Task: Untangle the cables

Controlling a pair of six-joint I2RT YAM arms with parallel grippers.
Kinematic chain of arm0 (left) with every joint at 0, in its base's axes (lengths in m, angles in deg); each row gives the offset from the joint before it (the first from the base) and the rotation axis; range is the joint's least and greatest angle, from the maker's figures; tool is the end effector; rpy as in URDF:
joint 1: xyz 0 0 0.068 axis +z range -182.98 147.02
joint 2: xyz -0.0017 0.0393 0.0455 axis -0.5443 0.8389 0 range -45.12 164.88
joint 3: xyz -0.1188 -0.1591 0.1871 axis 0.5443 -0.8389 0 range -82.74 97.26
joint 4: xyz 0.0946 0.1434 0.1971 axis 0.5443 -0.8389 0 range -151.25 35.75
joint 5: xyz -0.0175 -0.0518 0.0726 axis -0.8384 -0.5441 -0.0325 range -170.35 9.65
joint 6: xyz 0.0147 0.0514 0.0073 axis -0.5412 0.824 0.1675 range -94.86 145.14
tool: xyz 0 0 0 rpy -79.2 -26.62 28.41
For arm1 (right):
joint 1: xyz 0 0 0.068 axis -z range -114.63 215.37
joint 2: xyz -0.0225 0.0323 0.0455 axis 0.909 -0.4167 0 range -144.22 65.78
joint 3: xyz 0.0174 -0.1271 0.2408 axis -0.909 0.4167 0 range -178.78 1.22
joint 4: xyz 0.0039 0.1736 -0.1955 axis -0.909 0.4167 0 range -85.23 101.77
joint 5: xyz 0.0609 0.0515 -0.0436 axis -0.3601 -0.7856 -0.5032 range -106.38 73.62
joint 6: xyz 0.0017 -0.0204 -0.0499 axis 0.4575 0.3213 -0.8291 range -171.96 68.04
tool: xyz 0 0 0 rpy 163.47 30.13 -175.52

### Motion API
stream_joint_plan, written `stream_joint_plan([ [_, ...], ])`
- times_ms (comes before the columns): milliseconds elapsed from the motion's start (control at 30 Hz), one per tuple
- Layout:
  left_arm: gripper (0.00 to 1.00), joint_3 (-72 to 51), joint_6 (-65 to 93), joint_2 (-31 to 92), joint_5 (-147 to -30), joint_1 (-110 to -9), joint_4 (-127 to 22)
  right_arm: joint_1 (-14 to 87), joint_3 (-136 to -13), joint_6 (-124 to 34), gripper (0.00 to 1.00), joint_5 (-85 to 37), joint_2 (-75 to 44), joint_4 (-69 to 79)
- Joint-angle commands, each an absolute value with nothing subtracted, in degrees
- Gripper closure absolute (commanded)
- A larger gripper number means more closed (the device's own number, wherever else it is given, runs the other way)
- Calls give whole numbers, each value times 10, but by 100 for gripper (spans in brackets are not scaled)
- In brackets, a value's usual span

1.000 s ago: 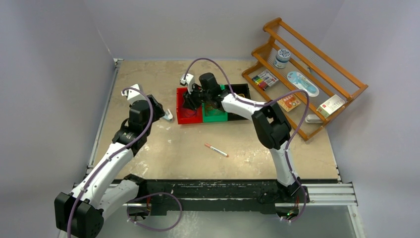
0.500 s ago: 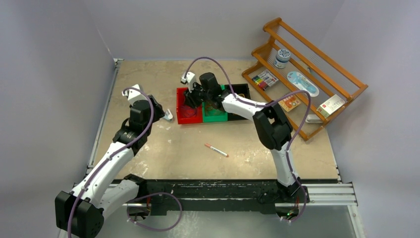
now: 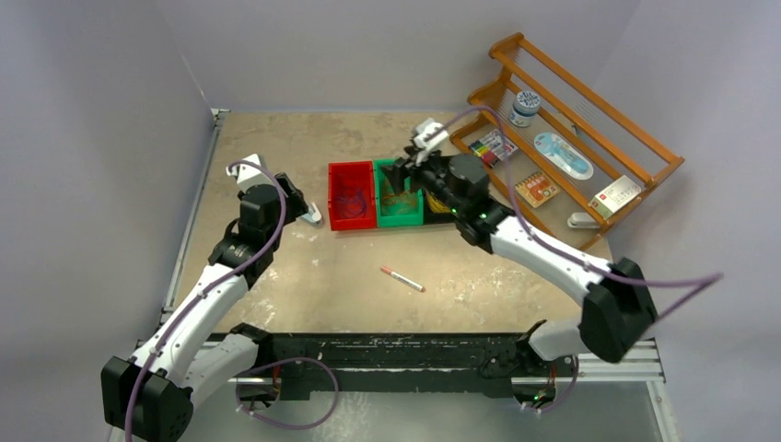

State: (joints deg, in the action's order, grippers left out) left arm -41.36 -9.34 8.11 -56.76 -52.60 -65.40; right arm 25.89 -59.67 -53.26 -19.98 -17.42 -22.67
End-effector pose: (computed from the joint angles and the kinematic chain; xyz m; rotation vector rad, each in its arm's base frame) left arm 0.2046 -0.0579 0.2917 -0.5127 1.8747 -0.2214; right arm 0.2666 0.2226 0.3479 -0.5740 1.3956 0.5843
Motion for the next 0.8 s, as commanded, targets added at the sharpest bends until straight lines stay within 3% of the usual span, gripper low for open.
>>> stream_joint_plan([
  [0,41,-390,-81,68,-558,-523,-623,291,-509,-477,27,-67,-76,-264],
  [267,35,-421,-89,32,-528,-523,-615,337,-384,-422,18,86,149,-166],
  [433,35,-467,-109,-10,-503,-523,-597,337,-325,-417,5,140,261,-129],
  [500,35,-485,-119,-22,-492,-523,-591,337,-307,-410,1,150,291,-120],
  [767,35,-583,-150,-121,-462,-522,-561,337,-280,-375,1,195,312,-97],
])
